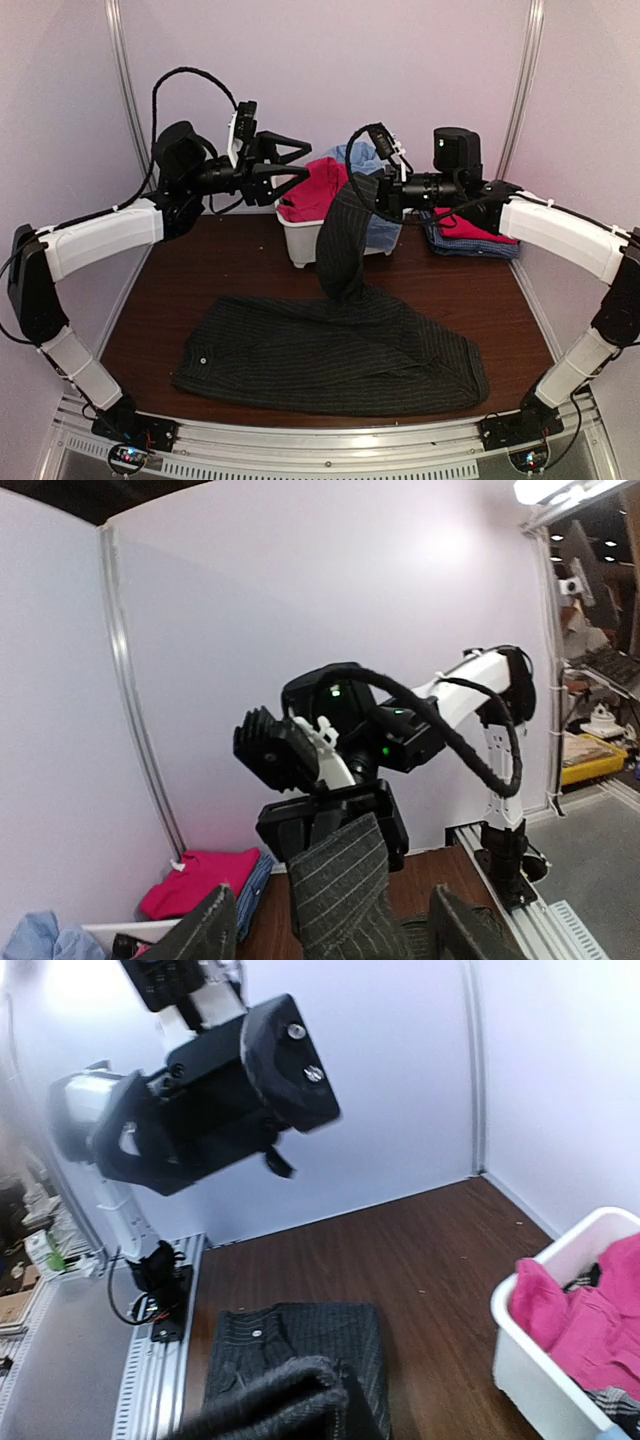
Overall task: Fold and stack the mixed laundry pile
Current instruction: Adjust the 1/3-folded shirt at the center of the board.
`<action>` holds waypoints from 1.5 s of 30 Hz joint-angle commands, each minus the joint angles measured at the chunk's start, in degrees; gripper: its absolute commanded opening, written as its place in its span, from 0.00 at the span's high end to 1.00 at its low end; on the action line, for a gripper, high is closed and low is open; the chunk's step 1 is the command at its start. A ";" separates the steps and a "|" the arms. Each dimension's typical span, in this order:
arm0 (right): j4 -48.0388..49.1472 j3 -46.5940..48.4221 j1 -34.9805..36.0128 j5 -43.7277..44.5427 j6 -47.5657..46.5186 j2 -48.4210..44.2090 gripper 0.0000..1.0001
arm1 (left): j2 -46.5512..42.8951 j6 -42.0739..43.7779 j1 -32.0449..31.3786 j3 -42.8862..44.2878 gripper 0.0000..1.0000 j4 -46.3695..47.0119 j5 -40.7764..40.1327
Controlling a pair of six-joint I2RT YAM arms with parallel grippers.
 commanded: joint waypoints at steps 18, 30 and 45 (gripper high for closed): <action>-30.82 33.14 -2.93 74.07 -11.76 -1.40 1.00 | -12.06 -1.75 3.58 -20.47 0.02 -53.02 -64.62; -15.31 38.47 1.80 108.95 -40.66 4.51 1.00 | 0.56 -10.16 4.21 -30.40 0.19 -54.76 -72.05; 16.32 46.40 5.17 107.93 -76.53 32.16 1.00 | 0.27 -12.56 5.69 -32.75 0.31 -53.24 -71.57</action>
